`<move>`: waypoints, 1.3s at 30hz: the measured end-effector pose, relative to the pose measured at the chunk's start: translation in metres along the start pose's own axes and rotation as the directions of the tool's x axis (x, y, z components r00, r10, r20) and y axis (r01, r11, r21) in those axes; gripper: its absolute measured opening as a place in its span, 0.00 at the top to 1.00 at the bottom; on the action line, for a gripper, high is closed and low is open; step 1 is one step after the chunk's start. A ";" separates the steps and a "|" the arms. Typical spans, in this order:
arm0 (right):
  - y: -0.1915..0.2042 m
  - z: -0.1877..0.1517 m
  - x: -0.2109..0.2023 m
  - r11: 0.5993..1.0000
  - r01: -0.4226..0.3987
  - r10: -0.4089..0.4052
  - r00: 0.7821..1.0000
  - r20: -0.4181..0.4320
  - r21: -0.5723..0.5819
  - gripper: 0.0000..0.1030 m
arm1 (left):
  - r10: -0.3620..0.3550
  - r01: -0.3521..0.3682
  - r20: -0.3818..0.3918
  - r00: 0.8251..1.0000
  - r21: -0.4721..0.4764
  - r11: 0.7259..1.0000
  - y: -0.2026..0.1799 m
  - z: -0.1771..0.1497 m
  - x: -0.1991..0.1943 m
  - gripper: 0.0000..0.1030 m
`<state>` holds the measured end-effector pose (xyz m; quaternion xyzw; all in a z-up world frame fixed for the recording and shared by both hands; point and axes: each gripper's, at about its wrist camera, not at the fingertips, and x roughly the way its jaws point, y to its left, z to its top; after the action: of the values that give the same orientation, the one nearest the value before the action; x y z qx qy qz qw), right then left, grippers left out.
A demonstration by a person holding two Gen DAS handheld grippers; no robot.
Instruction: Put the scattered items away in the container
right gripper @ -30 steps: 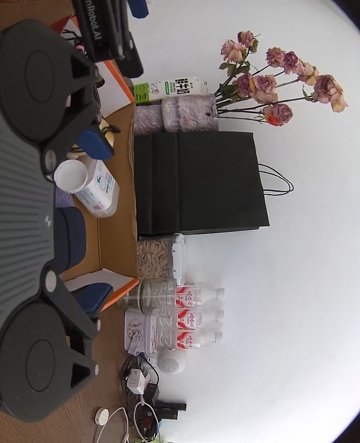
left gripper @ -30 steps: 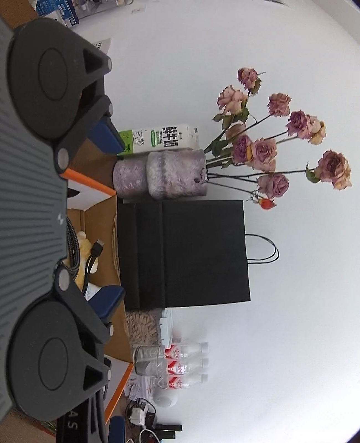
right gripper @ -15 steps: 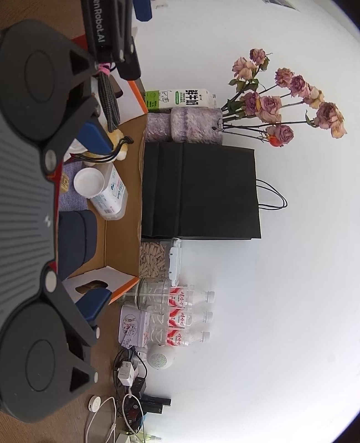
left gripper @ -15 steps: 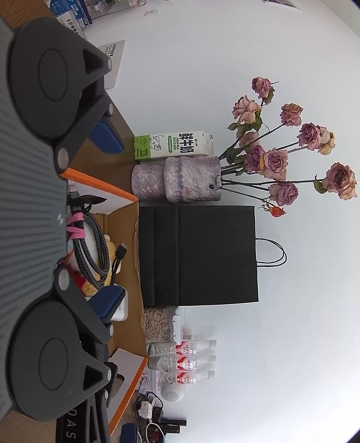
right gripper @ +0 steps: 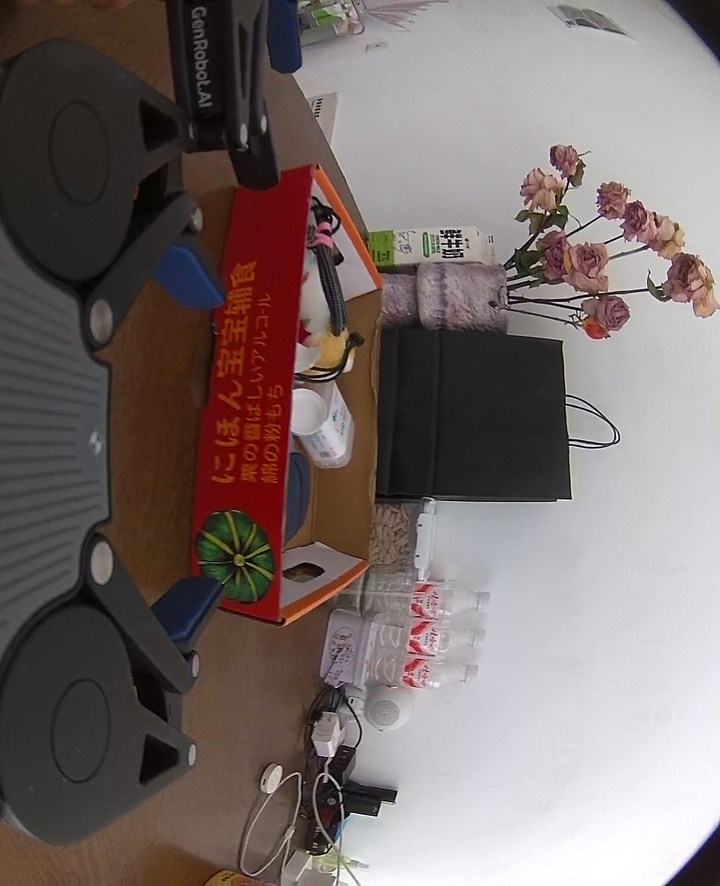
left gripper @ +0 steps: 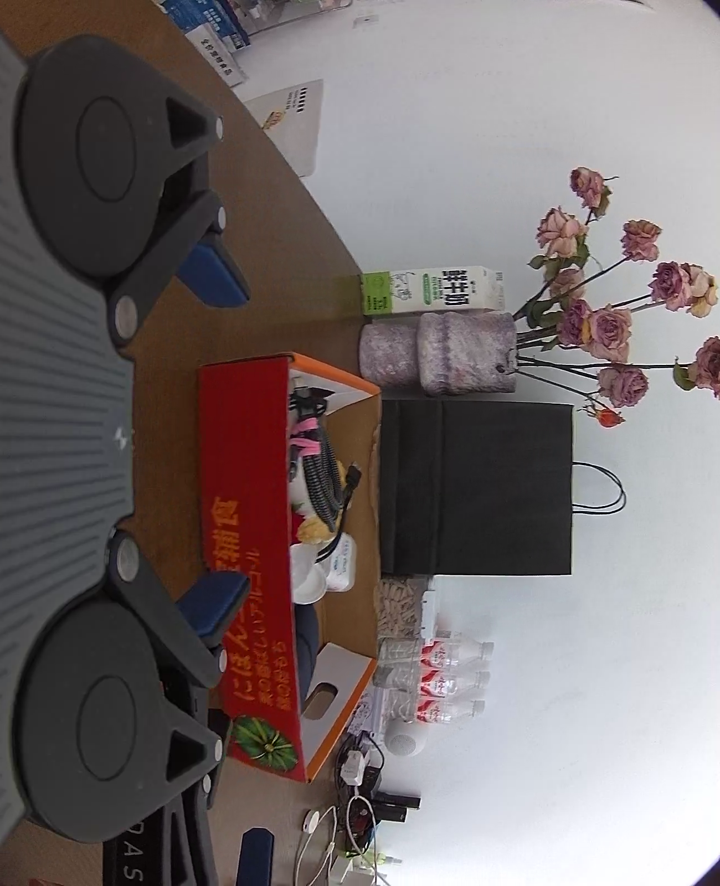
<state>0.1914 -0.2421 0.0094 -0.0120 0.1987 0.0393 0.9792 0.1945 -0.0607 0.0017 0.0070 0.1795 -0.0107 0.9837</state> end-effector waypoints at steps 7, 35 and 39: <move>-0.002 -0.009 -0.050 1.000 0.000 0.001 0.999 -0.053 0.019 0.00 | -0.022 0.020 -0.081 0.996 -0.025 0.999 0.009 -0.006 -0.044 0.00; 0.006 -0.019 -0.108 0.999 -0.032 0.035 0.995 -0.095 0.029 0.00 | -0.016 0.018 -0.172 0.985 0.013 1.000 -0.005 -0.018 -0.097 0.00; 0.006 -0.019 -0.107 0.999 -0.031 0.034 0.995 -0.099 0.030 0.00 | -0.014 0.016 -0.173 0.985 0.014 1.000 -0.005 -0.018 -0.097 0.00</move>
<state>0.0851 -0.2443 0.0333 0.0031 0.2477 0.0518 0.9674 0.0972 -0.0634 0.0192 0.0141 0.2643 -0.0189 0.9642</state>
